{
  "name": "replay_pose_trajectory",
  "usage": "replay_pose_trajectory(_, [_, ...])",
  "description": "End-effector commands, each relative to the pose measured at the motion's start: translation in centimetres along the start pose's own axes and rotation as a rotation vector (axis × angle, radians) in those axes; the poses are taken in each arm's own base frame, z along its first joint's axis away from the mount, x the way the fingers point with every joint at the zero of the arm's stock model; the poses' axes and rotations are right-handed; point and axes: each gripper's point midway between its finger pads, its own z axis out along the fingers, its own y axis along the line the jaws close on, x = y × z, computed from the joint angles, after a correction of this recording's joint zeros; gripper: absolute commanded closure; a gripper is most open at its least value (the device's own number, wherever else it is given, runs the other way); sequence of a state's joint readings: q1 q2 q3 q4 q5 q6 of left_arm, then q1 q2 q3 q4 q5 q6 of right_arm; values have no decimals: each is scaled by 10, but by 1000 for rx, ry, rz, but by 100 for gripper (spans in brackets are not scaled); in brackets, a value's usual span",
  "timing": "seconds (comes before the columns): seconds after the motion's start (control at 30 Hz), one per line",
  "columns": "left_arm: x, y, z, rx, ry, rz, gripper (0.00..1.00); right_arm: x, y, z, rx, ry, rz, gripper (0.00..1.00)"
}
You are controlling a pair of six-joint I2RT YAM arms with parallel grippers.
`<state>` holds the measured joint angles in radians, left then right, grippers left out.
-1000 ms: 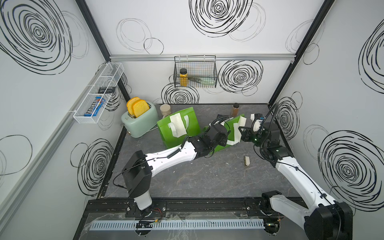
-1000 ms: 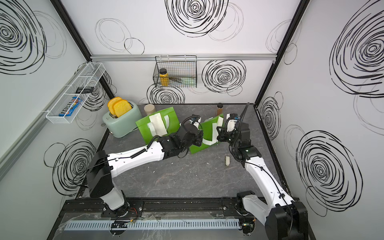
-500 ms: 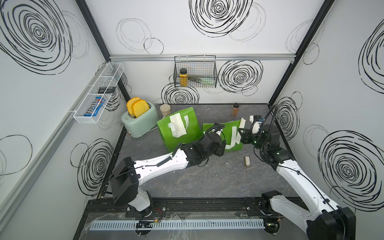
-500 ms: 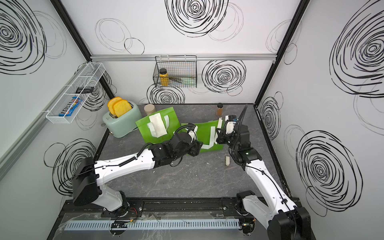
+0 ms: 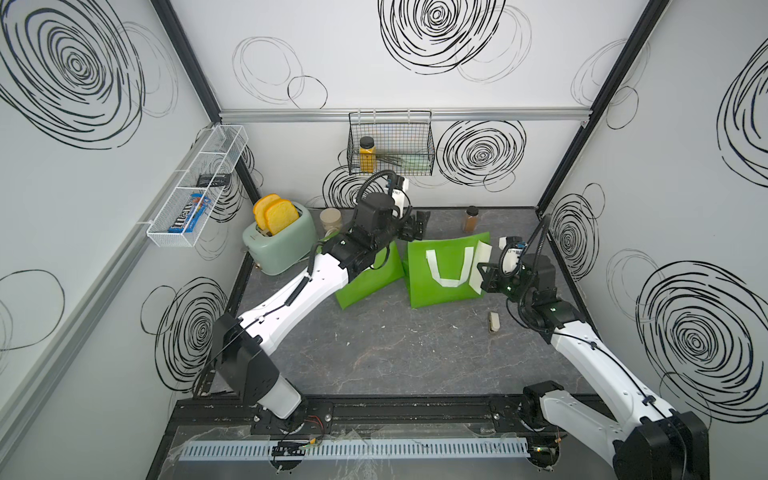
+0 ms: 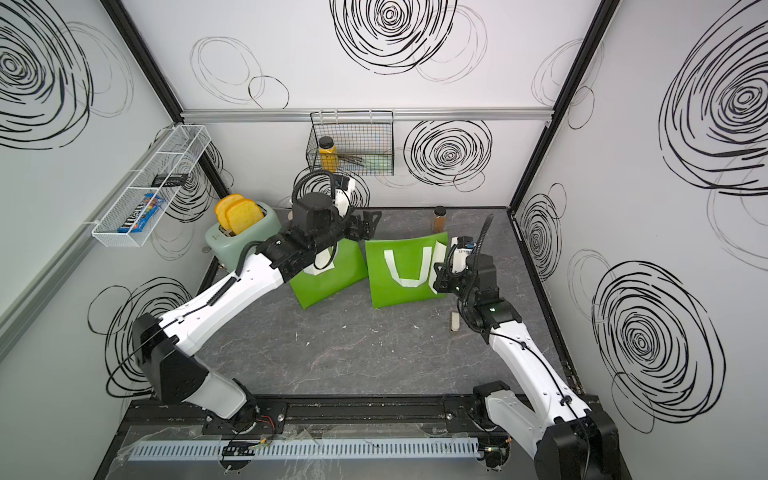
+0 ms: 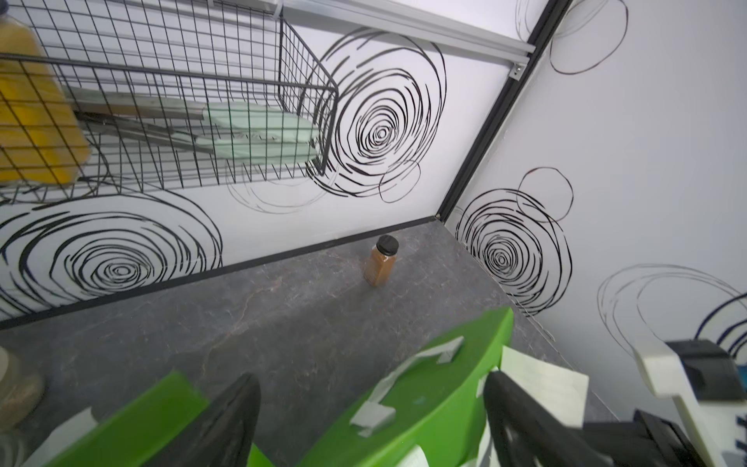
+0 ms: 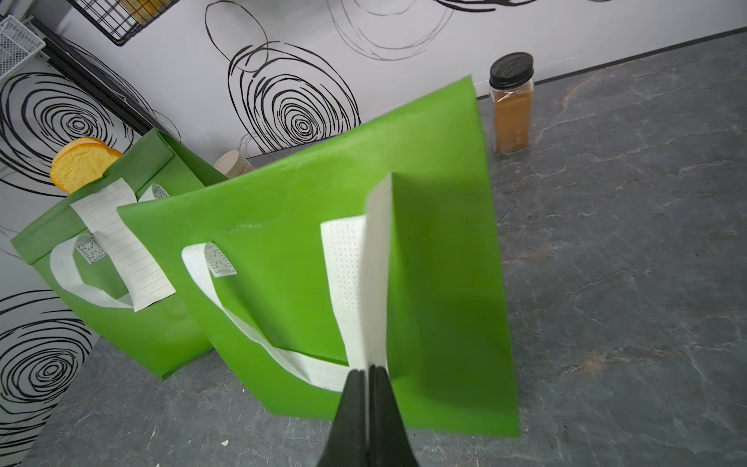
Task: Staple the receipts to the bags
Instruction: Adjust the takeout bag at the center of the board.
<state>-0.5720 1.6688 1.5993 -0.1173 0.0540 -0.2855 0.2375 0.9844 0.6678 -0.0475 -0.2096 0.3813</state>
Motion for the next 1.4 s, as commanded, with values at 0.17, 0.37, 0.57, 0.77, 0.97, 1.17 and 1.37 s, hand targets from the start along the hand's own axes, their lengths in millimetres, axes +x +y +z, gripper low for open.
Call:
replay_pose_trajectory(0.17, [52,-13,45,321,164,-42,14,16,-5,13,13,30,39,100])
replay_pose_trajectory(0.37, [92,-29,18,488,257,-90,20,2,-12,30,42,6,27,100])
replay_pose_trajectory(0.57, [125,-65,-23,645,347,-133,27,-17,-17,52,42,12,23,100])
replay_pose_trajectory(0.77, [147,-124,-50,765,352,-126,26,-25,-3,74,-33,62,17,100])
replay_pose_trajectory(0.97, [175,-179,-39,828,389,-150,27,-21,15,76,-90,100,-11,100])
replay_pose_trajectory(1.17, [173,-213,-24,815,339,-111,24,-38,-9,48,33,33,-21,100])
replay_pose_trajectory(1.37, [130,-197,-28,770,240,-103,24,-72,-28,-15,116,-132,9,100])
